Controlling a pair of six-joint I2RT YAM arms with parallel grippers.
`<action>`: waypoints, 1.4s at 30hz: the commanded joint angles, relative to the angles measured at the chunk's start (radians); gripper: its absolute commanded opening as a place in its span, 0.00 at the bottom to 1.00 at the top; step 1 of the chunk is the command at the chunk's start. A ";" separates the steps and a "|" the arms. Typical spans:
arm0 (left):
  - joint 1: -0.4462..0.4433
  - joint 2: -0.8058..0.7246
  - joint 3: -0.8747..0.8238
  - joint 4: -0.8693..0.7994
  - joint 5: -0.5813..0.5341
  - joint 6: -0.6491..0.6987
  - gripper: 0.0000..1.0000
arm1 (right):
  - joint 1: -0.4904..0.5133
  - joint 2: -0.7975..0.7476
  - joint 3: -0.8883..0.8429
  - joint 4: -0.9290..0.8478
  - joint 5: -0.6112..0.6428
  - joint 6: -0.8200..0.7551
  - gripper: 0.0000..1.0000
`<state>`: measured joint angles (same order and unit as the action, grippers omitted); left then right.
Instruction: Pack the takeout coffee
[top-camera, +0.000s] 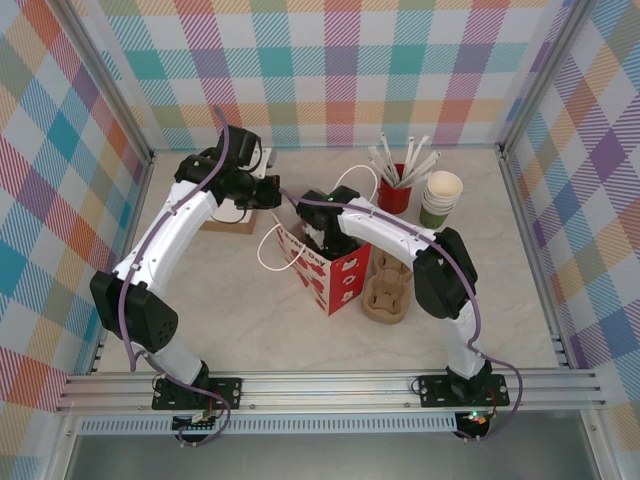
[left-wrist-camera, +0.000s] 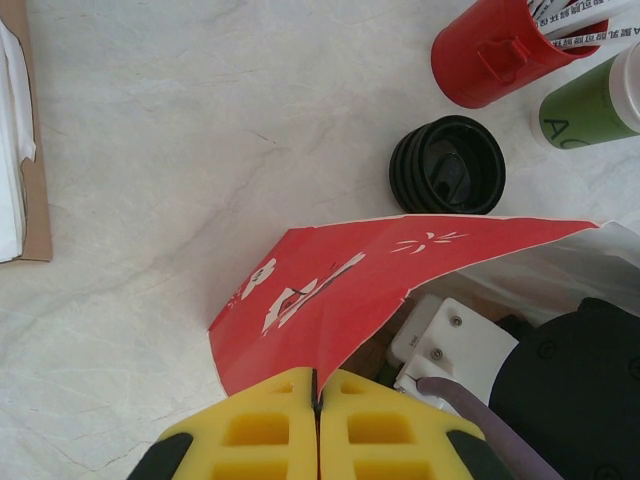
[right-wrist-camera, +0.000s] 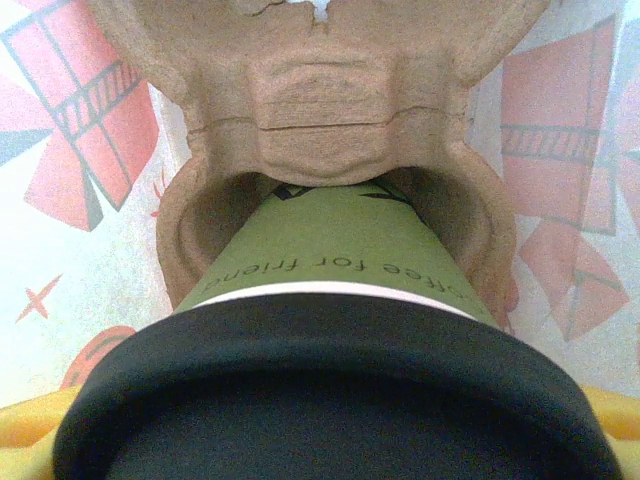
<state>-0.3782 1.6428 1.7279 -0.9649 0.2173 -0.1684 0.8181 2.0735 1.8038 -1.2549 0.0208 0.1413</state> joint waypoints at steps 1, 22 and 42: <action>-0.014 0.020 0.016 -0.014 0.005 -0.003 0.06 | 0.001 0.077 -0.077 0.012 -0.021 -0.007 0.79; -0.018 0.017 0.005 -0.006 0.005 -0.003 0.05 | 0.001 0.013 -0.023 0.012 -0.050 -0.001 0.82; -0.021 0.014 0.004 -0.008 0.002 -0.006 0.05 | 0.000 -0.113 0.081 -0.033 -0.024 0.049 1.00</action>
<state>-0.3843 1.6440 1.7306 -0.9649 0.2195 -0.1684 0.8177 2.0186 1.8351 -1.2400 -0.0006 0.1749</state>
